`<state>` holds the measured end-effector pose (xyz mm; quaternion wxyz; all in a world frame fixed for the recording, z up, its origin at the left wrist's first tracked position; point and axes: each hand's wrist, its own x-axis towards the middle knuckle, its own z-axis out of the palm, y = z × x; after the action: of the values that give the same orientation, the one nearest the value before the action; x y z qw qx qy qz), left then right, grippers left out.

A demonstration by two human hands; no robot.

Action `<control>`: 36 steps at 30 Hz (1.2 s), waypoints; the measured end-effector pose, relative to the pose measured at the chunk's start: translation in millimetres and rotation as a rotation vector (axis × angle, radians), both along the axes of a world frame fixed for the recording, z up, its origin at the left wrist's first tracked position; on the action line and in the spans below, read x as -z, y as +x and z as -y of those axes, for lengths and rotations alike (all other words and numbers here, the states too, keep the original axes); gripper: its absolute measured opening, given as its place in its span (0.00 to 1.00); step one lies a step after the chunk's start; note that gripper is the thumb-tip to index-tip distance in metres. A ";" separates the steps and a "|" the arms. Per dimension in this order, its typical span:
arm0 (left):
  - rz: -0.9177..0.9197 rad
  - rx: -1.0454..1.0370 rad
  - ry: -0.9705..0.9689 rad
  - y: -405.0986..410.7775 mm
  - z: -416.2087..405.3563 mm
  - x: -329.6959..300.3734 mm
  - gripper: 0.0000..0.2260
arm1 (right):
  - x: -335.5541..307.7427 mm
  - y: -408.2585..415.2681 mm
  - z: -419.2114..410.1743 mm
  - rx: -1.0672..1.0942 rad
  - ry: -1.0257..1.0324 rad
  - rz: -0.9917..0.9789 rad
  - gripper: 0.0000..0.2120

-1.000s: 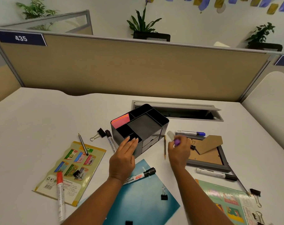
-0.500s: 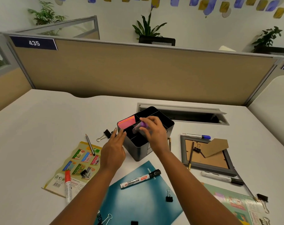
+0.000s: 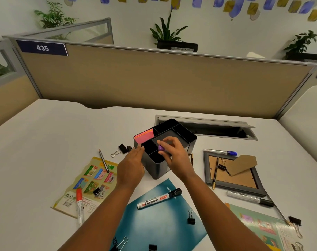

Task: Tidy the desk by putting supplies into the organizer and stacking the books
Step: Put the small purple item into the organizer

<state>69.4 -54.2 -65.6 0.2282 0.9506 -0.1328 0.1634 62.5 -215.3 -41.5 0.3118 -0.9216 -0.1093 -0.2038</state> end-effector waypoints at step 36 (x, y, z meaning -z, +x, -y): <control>-0.194 -0.071 -0.033 -12.1 0.5 -24.4 0.20 | 51.8 -72.8 38.5 -0.023 -0.176 -0.582 0.16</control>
<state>57.3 -54.7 -41.2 0.2498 0.9621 -0.0736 0.0807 -10.3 -253.8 -93.3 0.2514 -0.9634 -0.0431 0.0829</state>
